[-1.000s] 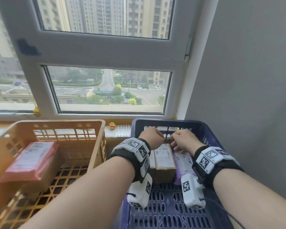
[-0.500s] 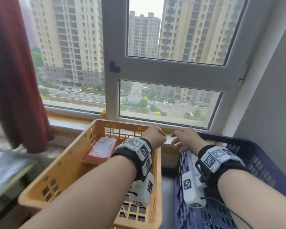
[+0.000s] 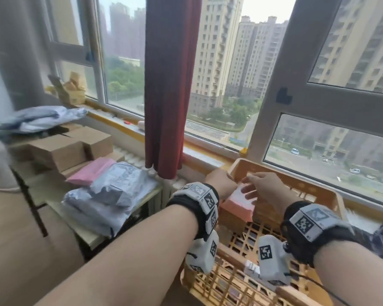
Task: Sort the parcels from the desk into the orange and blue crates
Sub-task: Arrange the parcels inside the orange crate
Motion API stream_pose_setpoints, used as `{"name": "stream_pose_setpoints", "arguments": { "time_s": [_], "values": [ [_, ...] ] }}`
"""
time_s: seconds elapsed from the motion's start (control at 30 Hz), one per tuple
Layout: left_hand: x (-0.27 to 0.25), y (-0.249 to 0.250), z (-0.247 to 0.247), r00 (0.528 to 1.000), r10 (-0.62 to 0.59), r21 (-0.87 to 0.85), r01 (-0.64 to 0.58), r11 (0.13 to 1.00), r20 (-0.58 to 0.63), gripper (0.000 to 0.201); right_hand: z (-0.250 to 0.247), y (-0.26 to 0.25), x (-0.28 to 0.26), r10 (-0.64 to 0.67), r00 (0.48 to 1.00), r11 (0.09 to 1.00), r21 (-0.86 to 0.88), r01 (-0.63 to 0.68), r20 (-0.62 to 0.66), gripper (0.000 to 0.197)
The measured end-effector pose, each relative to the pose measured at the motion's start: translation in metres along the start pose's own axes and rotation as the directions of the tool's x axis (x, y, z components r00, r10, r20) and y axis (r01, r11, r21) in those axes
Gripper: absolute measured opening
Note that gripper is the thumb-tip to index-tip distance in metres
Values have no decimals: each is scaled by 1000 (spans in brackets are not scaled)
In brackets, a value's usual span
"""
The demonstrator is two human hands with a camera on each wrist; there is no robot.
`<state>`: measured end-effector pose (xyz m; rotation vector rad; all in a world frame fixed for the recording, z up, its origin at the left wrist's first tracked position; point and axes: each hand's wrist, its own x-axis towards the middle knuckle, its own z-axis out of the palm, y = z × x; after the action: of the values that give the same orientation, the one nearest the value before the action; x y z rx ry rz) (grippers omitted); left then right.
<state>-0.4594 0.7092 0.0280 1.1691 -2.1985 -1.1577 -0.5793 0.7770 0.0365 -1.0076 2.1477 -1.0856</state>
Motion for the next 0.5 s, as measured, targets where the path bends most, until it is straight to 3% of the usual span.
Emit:
{"name": "stream_pose_setpoints", "arguments": {
  "time_s": [0.23, 0.37, 0.5],
  "values": [
    [-13, -97, -91, 980, -137, -5, 138, 990, -146, 23, 113, -56, -7, -55, 989, 997, 53, 48, 136, 19],
    [-20, -145, -127, 949, -228, -87, 214, 973, -215, 27, 170, -74, -3, -67, 978, 998, 31, 62, 197, 22],
    [-21, -185, -156, 917, -297, -125, 273, 954, -268, 18, 219, -89, 7, -75, 961, 997, 52, 64, 264, 23]
  ]
}}
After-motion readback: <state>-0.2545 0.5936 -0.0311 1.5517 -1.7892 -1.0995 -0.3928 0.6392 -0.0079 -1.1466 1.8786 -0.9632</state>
